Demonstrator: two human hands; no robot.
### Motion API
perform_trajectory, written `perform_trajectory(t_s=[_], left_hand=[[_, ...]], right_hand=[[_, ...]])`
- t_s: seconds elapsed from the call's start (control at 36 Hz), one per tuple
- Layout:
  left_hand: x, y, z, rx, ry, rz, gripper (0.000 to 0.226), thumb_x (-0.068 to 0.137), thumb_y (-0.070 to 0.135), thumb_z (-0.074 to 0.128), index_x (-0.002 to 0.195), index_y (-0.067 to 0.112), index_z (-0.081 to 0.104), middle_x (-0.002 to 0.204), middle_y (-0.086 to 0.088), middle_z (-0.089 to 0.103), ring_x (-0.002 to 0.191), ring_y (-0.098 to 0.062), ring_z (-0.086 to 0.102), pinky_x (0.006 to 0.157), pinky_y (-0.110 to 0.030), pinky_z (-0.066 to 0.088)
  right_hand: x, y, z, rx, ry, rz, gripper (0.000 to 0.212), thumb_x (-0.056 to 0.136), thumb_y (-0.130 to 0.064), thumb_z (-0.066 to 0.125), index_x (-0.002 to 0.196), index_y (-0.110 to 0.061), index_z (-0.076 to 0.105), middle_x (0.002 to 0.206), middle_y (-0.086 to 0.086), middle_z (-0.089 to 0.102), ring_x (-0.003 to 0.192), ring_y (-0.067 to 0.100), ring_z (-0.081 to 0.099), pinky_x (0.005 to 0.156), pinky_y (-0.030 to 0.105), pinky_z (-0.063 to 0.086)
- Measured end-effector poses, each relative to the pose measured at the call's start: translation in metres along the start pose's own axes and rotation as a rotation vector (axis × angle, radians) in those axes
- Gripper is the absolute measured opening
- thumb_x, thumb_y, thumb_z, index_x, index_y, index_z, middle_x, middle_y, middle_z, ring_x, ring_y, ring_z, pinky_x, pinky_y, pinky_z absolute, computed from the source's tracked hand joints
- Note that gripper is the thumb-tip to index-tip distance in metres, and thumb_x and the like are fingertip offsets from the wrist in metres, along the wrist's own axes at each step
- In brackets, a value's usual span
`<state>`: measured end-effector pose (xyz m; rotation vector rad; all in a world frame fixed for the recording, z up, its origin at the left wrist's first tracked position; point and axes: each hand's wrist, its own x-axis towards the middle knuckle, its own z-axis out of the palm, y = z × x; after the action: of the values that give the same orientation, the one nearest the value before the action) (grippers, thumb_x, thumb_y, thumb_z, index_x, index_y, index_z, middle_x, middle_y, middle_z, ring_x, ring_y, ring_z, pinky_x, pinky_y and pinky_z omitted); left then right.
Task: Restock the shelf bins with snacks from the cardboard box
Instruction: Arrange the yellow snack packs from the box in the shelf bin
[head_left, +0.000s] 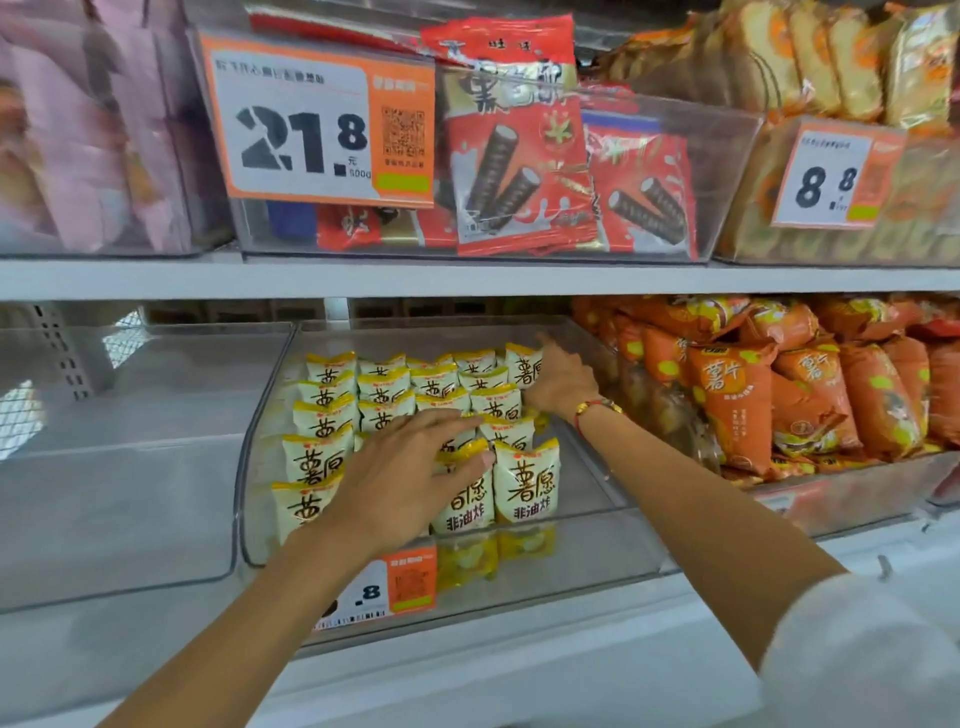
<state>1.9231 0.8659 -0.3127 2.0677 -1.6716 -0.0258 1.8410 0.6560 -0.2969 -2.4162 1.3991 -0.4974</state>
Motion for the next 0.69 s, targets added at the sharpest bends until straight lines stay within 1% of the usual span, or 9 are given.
perform_trajectory(t_s=[0.06,0.11,0.17,0.25,0.42,0.53,0.58,0.64,0.69], left_hand=[[0.001,0.000,0.001,-0.005,0.008,0.001,0.051,0.092,0.059,0.040,0.140,0.041,0.041,0.150,0.017,0.034,0.136,-0.008,0.033,0.106,-0.025,0.026],[0.001,-0.001,0.001,-0.011,0.015,0.002,0.051,0.092,0.060,0.040,0.140,0.041,0.042,0.150,0.017,0.035,0.135,-0.008,0.033,0.106,-0.025,0.027],[0.001,-0.001,0.002,-0.016,0.021,0.000,0.051,0.092,0.060,0.041,0.140,0.042,0.043,0.149,0.017,0.035,0.135,-0.008,0.034,0.105,-0.026,0.027],[0.002,-0.001,0.002,-0.027,0.026,0.000,0.052,0.092,0.061,0.041,0.139,0.041,0.045,0.148,0.017,0.038,0.134,-0.009,0.035,0.105,-0.027,0.028],[0.003,0.000,0.004,-0.031,0.044,-0.004,0.051,0.091,0.060,0.044,0.137,0.041,0.047,0.146,0.017,0.040,0.133,-0.011,0.038,0.102,-0.030,0.033],[0.003,-0.002,0.005,-0.036,0.054,-0.002,0.053,0.090,0.062,0.043,0.139,0.041,0.045,0.148,0.016,0.038,0.135,-0.011,0.037,0.104,-0.033,0.033],[0.002,-0.002,0.004,-0.040,0.051,-0.007,0.057,0.089,0.064,0.044,0.141,0.042,0.040,0.151,0.014,0.035,0.137,-0.012,0.034,0.107,-0.035,0.032],[0.006,-0.002,0.003,-0.049,0.069,0.003,0.059,0.088,0.064,0.045,0.142,0.041,0.040,0.152,0.011,0.035,0.139,-0.013,0.033,0.109,-0.037,0.031],[0.004,0.000,-0.001,-0.009,0.144,0.007,0.056,0.090,0.061,0.048,0.139,0.035,0.046,0.148,0.009,0.041,0.136,-0.014,0.037,0.106,-0.035,0.035]], right_hand=[[0.006,0.004,-0.002,-0.007,-0.048,-0.053,0.082,0.077,-0.035,0.075,0.146,-0.026,0.031,0.142,0.010,0.047,0.131,0.033,0.045,0.105,0.037,0.038],[0.007,0.009,-0.006,-0.053,-0.111,-0.115,0.079,0.073,-0.030,0.079,0.141,-0.025,0.038,0.138,0.006,0.052,0.128,0.028,0.048,0.104,0.033,0.037],[0.005,0.015,-0.010,-0.099,-0.144,-0.182,0.067,0.076,-0.025,0.077,0.135,-0.023,0.046,0.133,0.005,0.056,0.123,0.026,0.052,0.102,0.034,0.040],[0.000,0.022,-0.008,-0.159,-0.147,-0.255,0.051,0.082,-0.023,0.072,0.130,-0.019,0.053,0.129,0.010,0.060,0.121,0.031,0.054,0.101,0.040,0.044],[-0.004,0.022,-0.003,-0.326,-0.068,-0.308,0.050,0.086,-0.026,0.068,0.132,-0.024,0.050,0.126,0.012,0.061,0.116,0.035,0.057,0.091,0.042,0.047],[-0.009,0.024,-0.008,-0.307,-0.092,-0.286,0.066,0.086,-0.030,0.067,0.143,-0.026,0.036,0.132,0.015,0.056,0.120,0.038,0.053,0.098,0.046,0.044],[-0.017,0.024,-0.014,-0.276,-0.073,-0.282,0.071,0.085,-0.027,0.067,0.146,-0.024,0.031,0.131,0.017,0.055,0.120,0.040,0.052,0.097,0.046,0.045],[-0.026,0.026,-0.021,-0.260,0.012,-0.317,0.065,0.085,-0.022,0.066,0.143,-0.022,0.036,0.123,0.017,0.058,0.114,0.040,0.055,0.090,0.046,0.048],[-0.046,0.026,-0.030,-0.221,0.112,-0.390,0.056,0.085,-0.015,0.063,0.138,-0.020,0.044,0.118,0.015,0.060,0.109,0.037,0.057,0.085,0.045,0.050]])
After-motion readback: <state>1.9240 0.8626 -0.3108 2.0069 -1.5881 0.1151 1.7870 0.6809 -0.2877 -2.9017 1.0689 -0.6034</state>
